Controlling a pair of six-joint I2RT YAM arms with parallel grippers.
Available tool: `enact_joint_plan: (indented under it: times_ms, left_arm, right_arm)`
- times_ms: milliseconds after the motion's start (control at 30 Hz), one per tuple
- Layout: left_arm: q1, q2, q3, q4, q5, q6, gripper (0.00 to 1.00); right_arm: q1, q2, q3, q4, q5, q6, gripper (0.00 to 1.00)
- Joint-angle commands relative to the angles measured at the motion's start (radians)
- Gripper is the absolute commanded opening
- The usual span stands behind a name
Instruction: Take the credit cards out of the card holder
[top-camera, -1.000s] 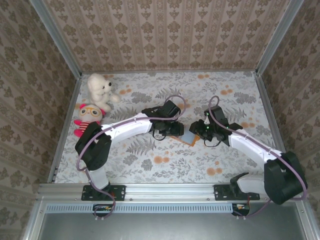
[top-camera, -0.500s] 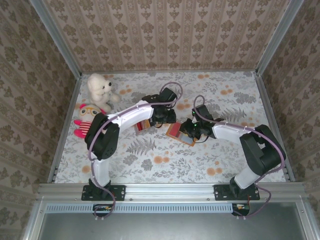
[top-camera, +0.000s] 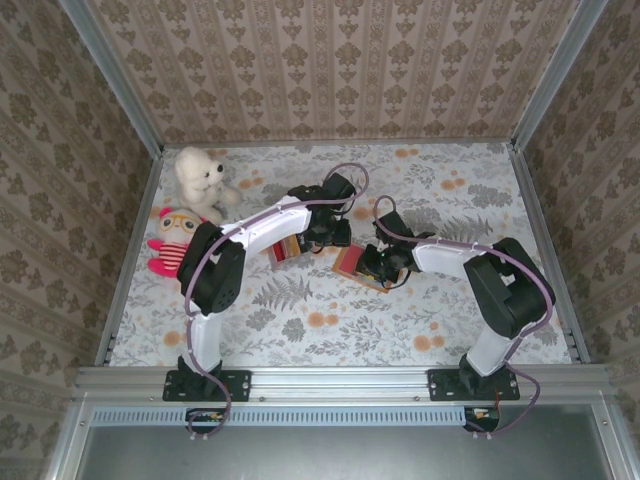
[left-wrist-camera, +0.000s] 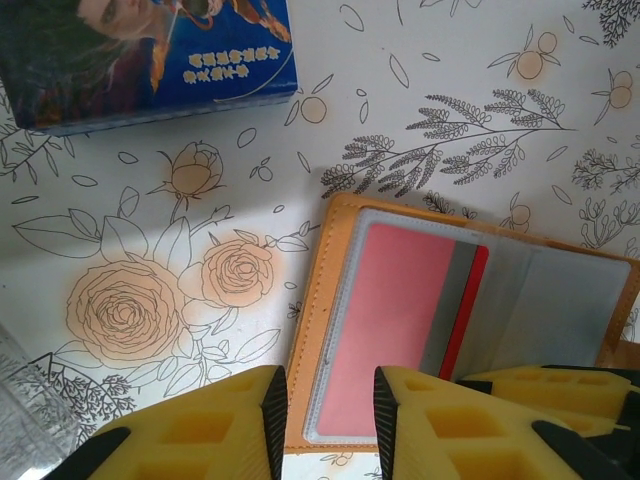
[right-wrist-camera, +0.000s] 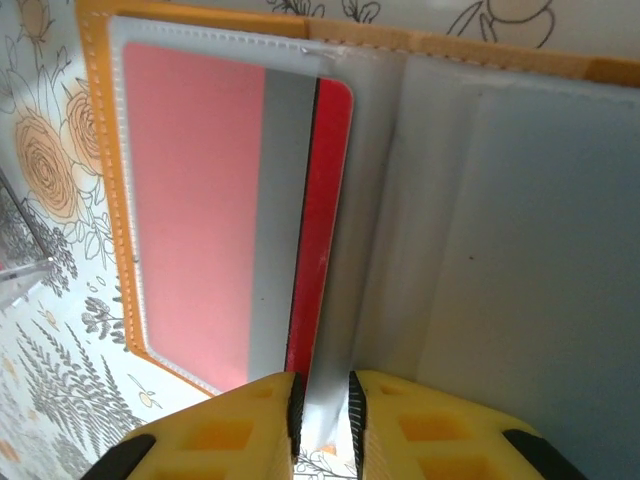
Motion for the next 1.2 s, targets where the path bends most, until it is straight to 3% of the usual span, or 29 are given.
enact_joint_plan:
  times_ms: [0, 233, 400, 600, 1167]
  left_arm:
    - [0.005, 0.022, 0.032, -0.015, 0.026, 0.018, 0.32]
    - [-0.001, 0.046, 0.038, -0.02, 0.087, 0.029, 0.32]
    - [-0.027, 0.033, 0.014, 0.015, 0.101, 0.012, 0.32]
    - [-0.052, 0.04, -0.018, 0.068, 0.136, -0.028, 0.27]
    - [-0.067, 0.066, -0.126, 0.207, 0.199, -0.125, 0.14]
  right_arm:
    - [-0.015, -0.003, -0.012, -0.152, 0.054, -0.108, 0.25]
    - [-0.047, -0.105, -0.049, -0.232, 0.115, -0.275, 0.27]
    - [-0.061, -0.176, -0.09, -0.055, 0.0, -0.189, 0.29]
    - [-0.086, -0.204, -0.123, 0.084, -0.054, -0.11, 0.27]
    - [-0.131, -0.108, -0.117, 0.081, -0.047, -0.126, 0.21]
